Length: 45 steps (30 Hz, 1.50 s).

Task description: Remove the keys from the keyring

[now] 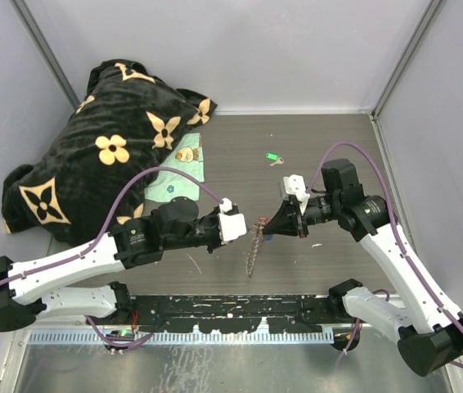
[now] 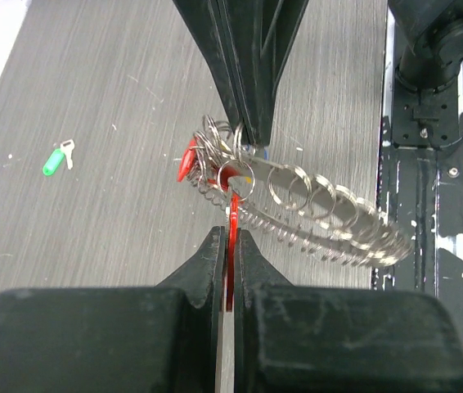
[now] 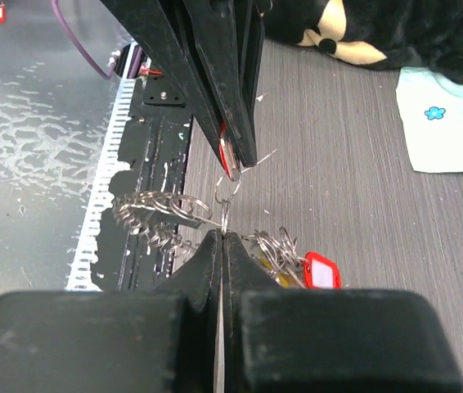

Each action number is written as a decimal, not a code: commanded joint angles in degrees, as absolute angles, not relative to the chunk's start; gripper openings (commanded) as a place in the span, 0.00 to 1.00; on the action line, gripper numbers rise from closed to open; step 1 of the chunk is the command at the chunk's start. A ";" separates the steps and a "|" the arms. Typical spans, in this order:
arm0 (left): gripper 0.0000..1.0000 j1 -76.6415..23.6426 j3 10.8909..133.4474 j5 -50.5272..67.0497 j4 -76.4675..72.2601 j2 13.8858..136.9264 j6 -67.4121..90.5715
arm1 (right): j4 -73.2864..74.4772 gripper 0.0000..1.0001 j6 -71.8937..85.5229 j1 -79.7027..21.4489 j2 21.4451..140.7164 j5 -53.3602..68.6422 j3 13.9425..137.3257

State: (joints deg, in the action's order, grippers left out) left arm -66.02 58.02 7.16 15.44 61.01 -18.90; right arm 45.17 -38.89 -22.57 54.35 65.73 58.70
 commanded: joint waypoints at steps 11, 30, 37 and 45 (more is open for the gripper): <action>0.00 -65.59 55.40 6.19 12.81 62.51 -19.00 | 44.34 0.01 -38.29 -21.58 53.98 71.73 59.00; 0.00 -64.40 46.43 5.40 5.75 58.93 -7.40 | 43.12 0.01 -39.37 -17.27 50.87 64.92 55.27; 0.00 -54.00 40.12 7.67 -3.26 59.78 11.36 | 42.10 0.01 -39.47 -10.16 48.91 62.23 52.90; 0.00 -37.71 49.75 12.76 -11.52 80.25 32.03 | 39.03 0.01 -36.29 -5.11 48.08 61.99 51.57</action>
State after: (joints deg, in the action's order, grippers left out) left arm -43.90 42.09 10.28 -2.61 69.97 16.91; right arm 43.99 -38.33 -6.72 49.36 61.12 51.24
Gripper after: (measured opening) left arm 0.023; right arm 0.033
